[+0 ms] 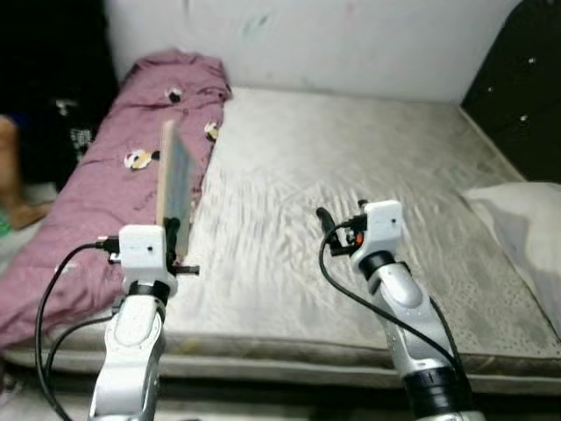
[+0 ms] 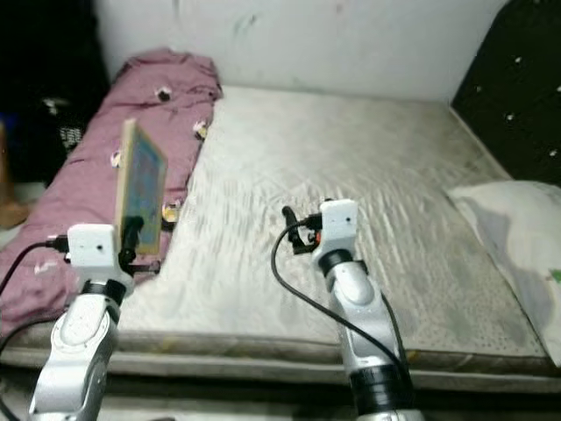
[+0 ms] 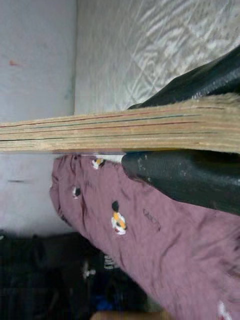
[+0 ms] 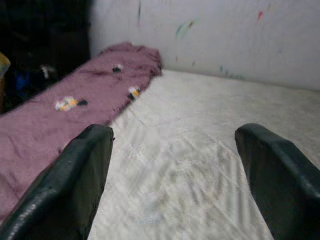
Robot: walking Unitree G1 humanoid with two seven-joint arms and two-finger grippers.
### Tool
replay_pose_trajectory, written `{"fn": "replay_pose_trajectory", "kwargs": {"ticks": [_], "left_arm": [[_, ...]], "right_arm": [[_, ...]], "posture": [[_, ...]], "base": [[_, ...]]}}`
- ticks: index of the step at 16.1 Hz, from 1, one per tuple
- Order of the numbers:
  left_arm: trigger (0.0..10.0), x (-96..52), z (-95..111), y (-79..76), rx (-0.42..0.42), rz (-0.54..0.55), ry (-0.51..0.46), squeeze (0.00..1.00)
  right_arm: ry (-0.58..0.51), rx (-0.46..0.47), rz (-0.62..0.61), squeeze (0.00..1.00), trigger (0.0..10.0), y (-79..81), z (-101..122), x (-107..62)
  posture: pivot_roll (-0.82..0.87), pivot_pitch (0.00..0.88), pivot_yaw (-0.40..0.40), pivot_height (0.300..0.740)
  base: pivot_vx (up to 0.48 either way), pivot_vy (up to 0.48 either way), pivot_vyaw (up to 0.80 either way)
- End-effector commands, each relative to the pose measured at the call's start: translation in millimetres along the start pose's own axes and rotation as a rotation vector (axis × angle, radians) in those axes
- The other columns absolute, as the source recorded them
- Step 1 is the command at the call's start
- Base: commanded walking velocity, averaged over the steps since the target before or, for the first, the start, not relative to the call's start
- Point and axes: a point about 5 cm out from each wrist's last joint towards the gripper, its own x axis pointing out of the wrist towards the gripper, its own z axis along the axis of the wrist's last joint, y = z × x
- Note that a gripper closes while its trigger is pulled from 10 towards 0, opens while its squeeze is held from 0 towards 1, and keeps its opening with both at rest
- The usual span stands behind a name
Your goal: Clean up the room
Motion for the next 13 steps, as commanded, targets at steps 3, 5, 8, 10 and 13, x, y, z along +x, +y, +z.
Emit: {"fn": "replay_pose_trajectory", "kwargs": {"ticks": [3,5,8,10,13], "left_arm": [[10.0,2.1,8.9,-6.1,-0.006,-0.031,-0.047,0.00],[10.0,2.4,8.9,-6.3,-0.007,-0.031,-0.048,0.00],[10.0,2.4,8.8,-6.7,-0.009,-0.028,-0.047,0.00],[10.0,2.7,8.7,-6.9,-0.008,-0.031,-0.048,0.00],[10.0,3.1,8.8,-7.4,-0.010,-0.032,-0.048,0.00]], "right_arm": [[-0.009,-0.003,-0.014,0.00,10.0,-3.2,4.7,1.2],[-0.008,-0.006,-0.013,0.00,10.0,-3.1,4.6,1.0],[-0.006,-0.005,-0.011,0.00,10.0,-3.3,4.3,0.8],[-0.006,-0.005,-0.011,0.00,10.0,-3.1,4.2,0.8],[-0.004,-0.006,-0.011,0.00,10.0,-3.4,4.3,0.8]], "posture": [[-0.02,0.000,-0.065,0.740],[-0.02,0.000,-0.065,0.740],[-0.02,0.000,-0.067,0.740],[-0.02,0.000,-0.067,0.740],[-0.03,0.000,-0.067,0.740]], "base": [[0.000,-0.363,0.00],[0.000,-0.366,0.48],[0.000,-0.364,0.50],[0.000,-0.379,0.46],[0.000,-0.391,0.46]]}}
